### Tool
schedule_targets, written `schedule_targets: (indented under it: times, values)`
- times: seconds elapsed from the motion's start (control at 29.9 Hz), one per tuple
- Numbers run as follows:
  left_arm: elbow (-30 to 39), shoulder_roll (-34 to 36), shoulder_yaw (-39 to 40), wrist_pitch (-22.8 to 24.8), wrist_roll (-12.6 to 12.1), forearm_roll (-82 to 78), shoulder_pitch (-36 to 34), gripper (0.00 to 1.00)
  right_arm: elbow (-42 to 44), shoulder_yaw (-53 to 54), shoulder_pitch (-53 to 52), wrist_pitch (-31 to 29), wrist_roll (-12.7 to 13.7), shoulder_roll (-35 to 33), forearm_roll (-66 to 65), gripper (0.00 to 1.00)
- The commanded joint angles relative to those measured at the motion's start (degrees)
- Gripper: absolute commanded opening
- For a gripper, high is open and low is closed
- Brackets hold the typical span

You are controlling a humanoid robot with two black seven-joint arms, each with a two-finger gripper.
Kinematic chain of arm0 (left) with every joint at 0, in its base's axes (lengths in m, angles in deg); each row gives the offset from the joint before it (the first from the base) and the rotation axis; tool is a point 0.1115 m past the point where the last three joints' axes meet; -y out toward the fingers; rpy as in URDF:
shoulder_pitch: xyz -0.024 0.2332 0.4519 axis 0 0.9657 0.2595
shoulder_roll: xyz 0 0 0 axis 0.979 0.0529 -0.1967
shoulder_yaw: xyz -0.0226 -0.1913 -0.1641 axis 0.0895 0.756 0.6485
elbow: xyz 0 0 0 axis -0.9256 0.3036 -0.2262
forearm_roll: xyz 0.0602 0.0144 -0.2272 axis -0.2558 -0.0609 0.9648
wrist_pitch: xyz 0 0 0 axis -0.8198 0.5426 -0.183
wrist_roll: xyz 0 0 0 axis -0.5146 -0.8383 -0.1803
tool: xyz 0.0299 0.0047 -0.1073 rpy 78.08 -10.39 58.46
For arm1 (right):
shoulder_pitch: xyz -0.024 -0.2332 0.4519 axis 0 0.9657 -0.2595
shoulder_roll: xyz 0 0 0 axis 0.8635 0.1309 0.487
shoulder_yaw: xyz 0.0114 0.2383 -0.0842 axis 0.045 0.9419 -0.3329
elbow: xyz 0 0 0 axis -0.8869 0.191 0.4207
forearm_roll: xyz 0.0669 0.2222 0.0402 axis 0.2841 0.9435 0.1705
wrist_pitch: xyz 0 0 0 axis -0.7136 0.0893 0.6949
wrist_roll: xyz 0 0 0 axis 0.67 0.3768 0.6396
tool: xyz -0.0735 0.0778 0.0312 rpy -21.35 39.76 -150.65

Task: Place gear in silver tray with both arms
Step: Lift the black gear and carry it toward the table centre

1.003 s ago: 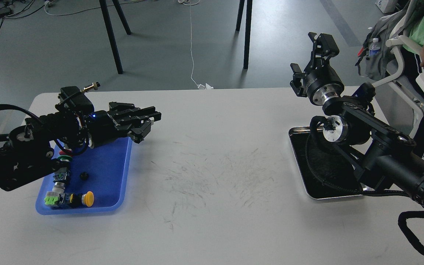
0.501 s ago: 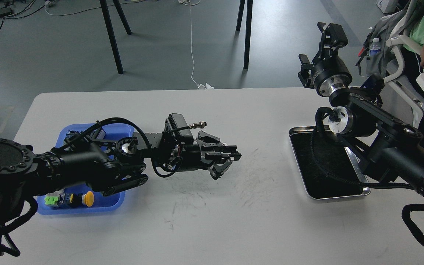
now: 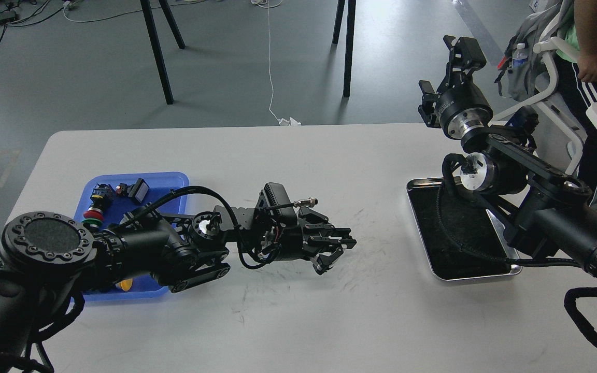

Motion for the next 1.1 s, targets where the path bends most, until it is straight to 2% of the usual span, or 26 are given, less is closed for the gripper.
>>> schedule_targets:
  times: [0.0,0.17,0.47,0.6,0.74,0.84,0.97,1.07]
  values:
    - [-1.2,0.0,-0.1,0.0,0.0,0.0,0.2,0.16,0.0,-0.2,-0.1,0.0,-0.1,0.0,0.0,0.99]
    - [-1.1,0.0,-0.1,0.0,0.0,0.1,0.7,0.18,0.0,-0.2,-0.1,0.0,-0.1,0.0,0.0,0.99]
    - [-1.0,0.0,0.1,0.0,0.0,0.4,0.8,0.30,0.0,-2.0,-0.1,-0.1,-0.1,0.0,-0.1,0.99]
    - [-0.8,0.0,0.4,-0.1,0.0,0.7,0.9,0.41,-0.1,-3.0,-0.4,-0.3,0.0,0.0,-0.2,0.99]
    - [-0.6,0.0,0.5,-0.1,0.0,0.8,0.8,0.43,-0.1,-5.0,-1.2,-0.3,0.1,0.1,-0.3,0.99]
    - [-0.6,0.0,1.2,-0.1,0.0,1.4,0.6,0.52,0.0,-7.0,-2.3,-0.3,0.3,0.0,-0.4,0.99]
    - [-0.6,0.0,1.8,0.0,0.0,4.9,-0.4,0.55,0.0,-9.3,-3.0,-0.3,0.3,-0.1,-0.4,0.99]
    - [-0.6,0.3,2.6,0.0,0.0,9.2,-2.7,0.63,0.0,-9.6,-3.2,-0.4,0.4,-0.1,-0.6,0.99]
